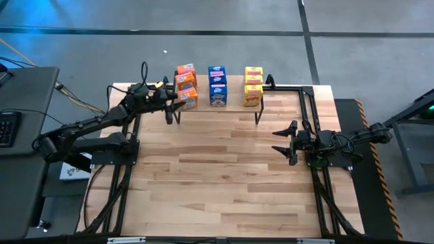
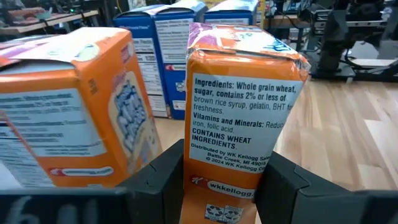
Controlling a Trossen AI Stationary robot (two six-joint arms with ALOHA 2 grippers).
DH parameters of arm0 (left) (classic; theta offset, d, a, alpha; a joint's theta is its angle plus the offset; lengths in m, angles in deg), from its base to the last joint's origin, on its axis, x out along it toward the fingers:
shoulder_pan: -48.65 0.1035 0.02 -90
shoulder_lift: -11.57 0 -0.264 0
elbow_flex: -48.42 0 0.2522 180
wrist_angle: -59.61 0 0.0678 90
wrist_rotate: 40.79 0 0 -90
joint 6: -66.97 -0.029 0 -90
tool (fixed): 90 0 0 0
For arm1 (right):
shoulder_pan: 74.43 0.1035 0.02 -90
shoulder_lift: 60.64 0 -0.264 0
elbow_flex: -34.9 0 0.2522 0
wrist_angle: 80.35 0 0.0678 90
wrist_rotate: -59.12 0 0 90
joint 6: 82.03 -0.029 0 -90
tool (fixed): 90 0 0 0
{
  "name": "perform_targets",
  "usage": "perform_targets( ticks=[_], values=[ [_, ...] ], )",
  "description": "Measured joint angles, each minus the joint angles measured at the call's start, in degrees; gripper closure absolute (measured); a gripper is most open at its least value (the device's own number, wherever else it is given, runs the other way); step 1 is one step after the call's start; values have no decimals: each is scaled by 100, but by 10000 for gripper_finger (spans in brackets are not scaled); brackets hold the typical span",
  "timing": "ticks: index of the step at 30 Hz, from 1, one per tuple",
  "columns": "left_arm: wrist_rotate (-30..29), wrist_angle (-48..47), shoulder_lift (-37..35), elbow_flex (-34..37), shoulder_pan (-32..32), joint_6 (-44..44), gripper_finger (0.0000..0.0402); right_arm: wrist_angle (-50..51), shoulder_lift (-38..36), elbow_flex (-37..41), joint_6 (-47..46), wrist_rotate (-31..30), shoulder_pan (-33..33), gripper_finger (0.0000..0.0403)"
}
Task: Stack cereal on shelf
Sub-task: Put the orange cereal box on the shelf aligned with the other orange cereal boxes
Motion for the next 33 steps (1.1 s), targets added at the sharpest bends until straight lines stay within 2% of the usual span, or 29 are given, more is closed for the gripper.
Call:
perform_targets(
  ticks=[10,23,33],
  values=[
    [-4,65,0,0,205,-17,259,2,0,-2,0,2,0,123],
    [411,402,357,0,409,-26,258,2,0,-1,-2,26,-1,123],
    [534,427,403,0,539,99,213,2,0,-2,-2,24,-1,123]
  ],
)
